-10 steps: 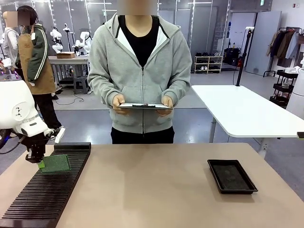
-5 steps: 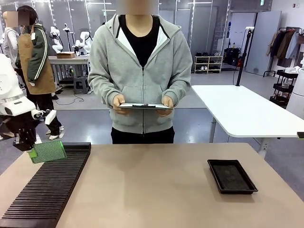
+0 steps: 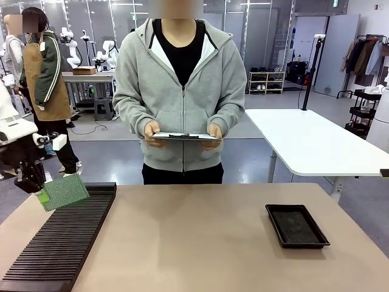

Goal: Inspect the PCB.
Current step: Pick up the Blank PCB and present it to the human.

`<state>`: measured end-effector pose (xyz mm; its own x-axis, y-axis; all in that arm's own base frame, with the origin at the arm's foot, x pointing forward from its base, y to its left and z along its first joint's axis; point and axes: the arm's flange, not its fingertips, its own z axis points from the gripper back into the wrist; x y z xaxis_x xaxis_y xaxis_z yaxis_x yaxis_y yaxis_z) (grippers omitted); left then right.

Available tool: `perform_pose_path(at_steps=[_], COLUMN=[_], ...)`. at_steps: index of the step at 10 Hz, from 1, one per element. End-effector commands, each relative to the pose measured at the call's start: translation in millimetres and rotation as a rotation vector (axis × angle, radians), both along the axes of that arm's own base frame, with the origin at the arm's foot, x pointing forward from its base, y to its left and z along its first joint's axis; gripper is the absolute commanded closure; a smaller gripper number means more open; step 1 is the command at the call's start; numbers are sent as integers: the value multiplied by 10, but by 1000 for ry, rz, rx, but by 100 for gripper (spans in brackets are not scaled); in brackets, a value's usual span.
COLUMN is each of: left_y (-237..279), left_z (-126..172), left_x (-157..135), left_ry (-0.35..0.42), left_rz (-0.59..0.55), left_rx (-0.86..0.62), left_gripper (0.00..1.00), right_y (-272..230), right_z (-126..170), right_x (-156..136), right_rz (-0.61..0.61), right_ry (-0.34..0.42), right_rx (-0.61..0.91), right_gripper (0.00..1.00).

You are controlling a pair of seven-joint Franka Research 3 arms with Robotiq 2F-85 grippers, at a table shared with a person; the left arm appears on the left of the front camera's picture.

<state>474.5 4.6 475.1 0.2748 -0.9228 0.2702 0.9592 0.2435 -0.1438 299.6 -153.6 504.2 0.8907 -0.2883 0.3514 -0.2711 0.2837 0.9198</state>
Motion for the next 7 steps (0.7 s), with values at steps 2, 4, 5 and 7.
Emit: perform_pose_path(at_steps=[2,4,5,7], left_y=[77,-11,-105,-328], left_z=[316,284,233,88], left_x=[-64,-4,49,98], left_ry=[211,199,204,202], left_rz=[184,174,253,387], left_rx=[-357,-561,-668,-843], left_gripper=[100,100,100,100], right_y=[3,3,3,3], right_z=[18,18,18,18], right_x=[24,24,24,24], right_rz=[-1,-1,-1,-1], right_ry=[-26,-26,-26,-26], right_rx=[5,5,5,5], right_gripper=[0,0,0,0])
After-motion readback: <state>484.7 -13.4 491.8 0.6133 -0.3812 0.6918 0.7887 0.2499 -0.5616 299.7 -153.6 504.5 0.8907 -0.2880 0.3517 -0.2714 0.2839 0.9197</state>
